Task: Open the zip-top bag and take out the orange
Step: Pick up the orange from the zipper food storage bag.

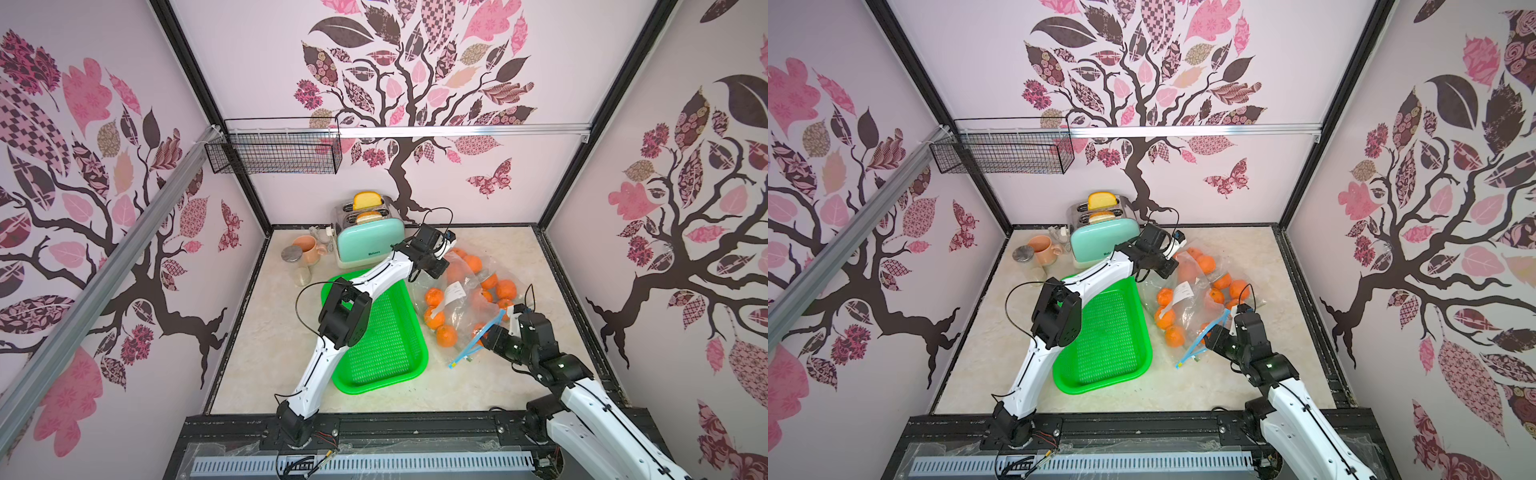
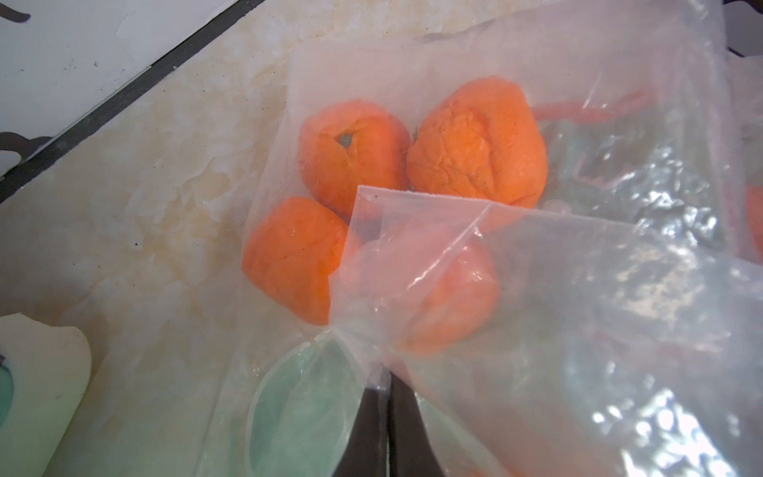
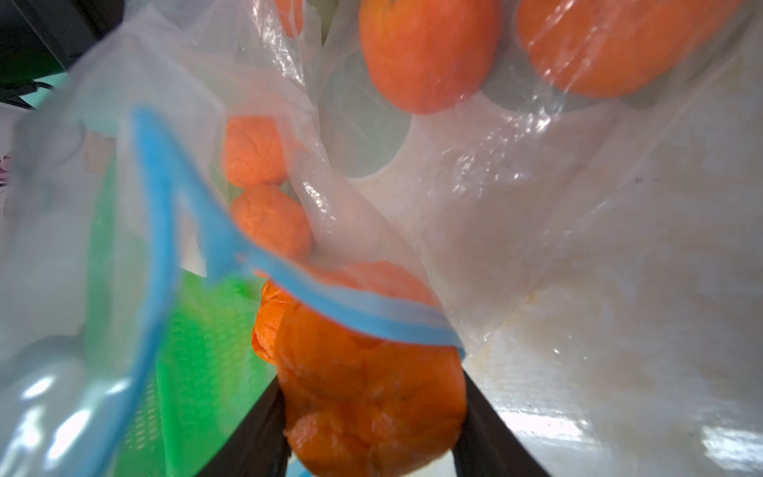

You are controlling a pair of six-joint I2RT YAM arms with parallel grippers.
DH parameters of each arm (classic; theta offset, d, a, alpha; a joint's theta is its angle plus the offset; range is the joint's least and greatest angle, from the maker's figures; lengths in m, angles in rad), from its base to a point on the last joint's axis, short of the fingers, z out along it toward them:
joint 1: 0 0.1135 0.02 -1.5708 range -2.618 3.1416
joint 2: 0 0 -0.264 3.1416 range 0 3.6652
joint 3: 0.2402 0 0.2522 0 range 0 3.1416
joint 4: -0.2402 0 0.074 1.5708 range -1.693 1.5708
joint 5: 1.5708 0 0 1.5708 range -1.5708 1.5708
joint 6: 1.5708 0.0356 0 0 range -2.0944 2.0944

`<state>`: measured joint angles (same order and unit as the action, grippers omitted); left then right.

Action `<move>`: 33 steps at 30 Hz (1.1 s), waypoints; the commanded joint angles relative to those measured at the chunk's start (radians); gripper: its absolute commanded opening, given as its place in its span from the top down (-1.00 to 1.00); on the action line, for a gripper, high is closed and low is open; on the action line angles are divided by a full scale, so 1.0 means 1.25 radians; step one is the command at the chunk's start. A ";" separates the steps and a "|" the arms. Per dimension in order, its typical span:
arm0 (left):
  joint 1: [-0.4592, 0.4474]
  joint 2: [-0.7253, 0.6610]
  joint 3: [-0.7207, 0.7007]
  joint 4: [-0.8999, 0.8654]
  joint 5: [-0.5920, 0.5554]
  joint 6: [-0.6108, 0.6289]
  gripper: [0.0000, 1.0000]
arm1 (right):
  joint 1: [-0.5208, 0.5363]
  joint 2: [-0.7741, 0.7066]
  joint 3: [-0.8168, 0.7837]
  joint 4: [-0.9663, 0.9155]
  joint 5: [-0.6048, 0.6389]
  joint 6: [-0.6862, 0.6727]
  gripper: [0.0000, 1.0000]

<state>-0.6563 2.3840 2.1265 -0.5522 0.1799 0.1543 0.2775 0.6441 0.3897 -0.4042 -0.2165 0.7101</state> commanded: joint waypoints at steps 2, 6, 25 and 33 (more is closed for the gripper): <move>0.000 0.013 0.017 0.014 -0.024 0.019 0.91 | 0.004 -0.047 0.064 -0.124 -0.013 0.012 -0.03; 0.000 0.003 0.017 0.005 -0.018 0.010 0.51 | 0.004 -0.079 0.096 -0.199 -0.063 0.042 -0.04; 0.015 -0.355 -0.184 -0.044 -0.018 -0.170 -0.12 | 0.047 -0.071 0.201 -0.504 -0.217 -0.137 0.01; 0.035 -0.632 -0.373 -0.045 -0.124 -0.287 -0.13 | 0.048 -0.054 0.348 -0.463 -0.287 -0.137 0.01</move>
<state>-0.6209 1.6768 1.7370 -0.5926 0.0929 -0.1238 0.3309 0.5632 0.7536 -1.0054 -0.5190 0.5571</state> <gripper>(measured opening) 0.566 0.556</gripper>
